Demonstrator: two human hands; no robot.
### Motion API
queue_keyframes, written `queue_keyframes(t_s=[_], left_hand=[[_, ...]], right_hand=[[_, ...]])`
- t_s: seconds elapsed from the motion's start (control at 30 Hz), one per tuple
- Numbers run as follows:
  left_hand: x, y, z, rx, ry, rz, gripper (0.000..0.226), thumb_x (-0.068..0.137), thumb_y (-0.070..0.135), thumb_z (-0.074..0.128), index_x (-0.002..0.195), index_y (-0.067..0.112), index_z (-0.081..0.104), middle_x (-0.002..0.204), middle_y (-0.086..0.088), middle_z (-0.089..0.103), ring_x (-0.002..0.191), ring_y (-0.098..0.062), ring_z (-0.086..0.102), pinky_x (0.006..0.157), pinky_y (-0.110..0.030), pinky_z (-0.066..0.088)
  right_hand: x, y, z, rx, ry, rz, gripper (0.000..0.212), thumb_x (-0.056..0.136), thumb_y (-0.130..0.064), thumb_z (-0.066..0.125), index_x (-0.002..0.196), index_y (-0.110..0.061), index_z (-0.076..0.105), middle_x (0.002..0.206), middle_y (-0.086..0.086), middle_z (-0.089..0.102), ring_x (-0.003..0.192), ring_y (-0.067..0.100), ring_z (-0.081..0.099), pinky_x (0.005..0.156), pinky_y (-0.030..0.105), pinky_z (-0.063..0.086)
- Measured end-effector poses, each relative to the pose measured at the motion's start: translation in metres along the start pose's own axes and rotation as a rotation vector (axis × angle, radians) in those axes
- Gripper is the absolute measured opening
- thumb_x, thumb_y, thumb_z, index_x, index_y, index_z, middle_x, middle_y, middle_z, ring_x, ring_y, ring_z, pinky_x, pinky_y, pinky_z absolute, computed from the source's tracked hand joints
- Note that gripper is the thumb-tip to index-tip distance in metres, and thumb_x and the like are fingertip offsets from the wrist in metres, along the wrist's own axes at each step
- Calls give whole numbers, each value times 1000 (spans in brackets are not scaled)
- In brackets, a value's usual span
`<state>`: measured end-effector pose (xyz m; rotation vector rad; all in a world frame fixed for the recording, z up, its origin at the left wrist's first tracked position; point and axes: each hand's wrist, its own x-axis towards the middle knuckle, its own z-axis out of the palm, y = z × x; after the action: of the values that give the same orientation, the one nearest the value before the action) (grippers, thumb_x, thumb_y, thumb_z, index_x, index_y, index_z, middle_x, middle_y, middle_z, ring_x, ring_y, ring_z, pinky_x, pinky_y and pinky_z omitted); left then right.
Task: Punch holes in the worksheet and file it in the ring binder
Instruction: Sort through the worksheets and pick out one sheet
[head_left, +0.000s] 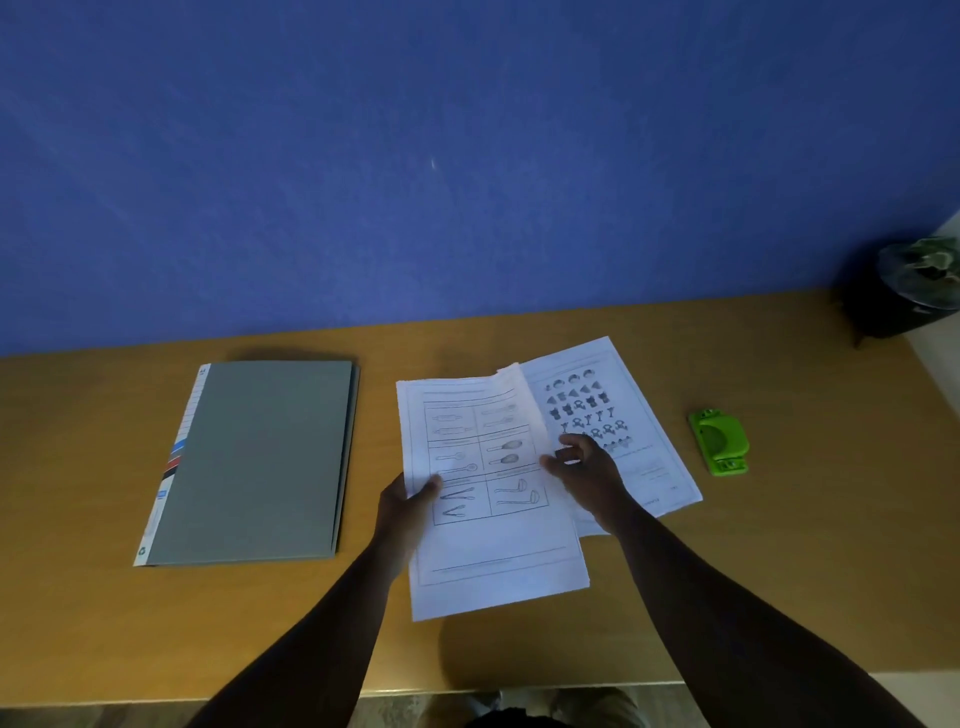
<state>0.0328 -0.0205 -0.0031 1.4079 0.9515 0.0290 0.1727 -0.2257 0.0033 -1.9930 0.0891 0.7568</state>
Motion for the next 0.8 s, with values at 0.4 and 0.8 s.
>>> queue_keyframes(t_s=[0.4,0.8], left_hand=[[10,-26,-21,62,56,-41,27,95,21,64,121,14,61,109,-4,71,100,-23,68,73,-29,57],[13,-27,-23,81,86,-48,22,96,20,62,117,14,59,105,-3,70,94,-18,68,64,-23,54]], right_hand=[[22,31,-45,-376,428,285,51,76,-15,66,125,-9,56,130,17,48,122,36,45,94,44,46],[27,51,-62,-526,414,552,115,57,-44,91,144,-4,27,148,24,25,135,40,28,105,55,34]])
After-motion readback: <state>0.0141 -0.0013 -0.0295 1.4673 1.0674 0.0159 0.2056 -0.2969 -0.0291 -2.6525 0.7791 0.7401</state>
